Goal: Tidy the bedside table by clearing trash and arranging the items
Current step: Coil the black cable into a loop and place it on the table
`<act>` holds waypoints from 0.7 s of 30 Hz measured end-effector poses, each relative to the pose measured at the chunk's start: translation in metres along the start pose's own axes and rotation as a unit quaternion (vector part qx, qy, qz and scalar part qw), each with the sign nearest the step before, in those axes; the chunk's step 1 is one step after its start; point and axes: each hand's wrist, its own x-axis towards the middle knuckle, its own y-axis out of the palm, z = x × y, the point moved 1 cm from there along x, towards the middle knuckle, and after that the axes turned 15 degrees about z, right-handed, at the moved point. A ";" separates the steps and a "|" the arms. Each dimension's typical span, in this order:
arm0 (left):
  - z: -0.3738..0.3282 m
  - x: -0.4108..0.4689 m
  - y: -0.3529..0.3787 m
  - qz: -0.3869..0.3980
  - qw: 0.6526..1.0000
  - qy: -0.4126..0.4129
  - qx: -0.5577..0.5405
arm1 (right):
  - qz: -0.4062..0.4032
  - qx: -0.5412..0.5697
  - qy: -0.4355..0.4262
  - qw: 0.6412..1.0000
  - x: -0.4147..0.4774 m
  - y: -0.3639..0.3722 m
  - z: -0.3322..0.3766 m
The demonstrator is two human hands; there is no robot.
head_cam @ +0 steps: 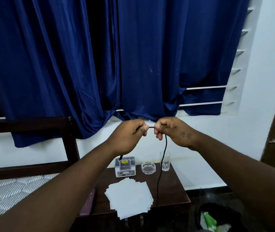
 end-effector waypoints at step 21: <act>0.004 -0.008 0.000 0.011 0.999 -0.028 -0.016 | -0.028 0.029 -0.014 0.999 0.002 0.001 -0.010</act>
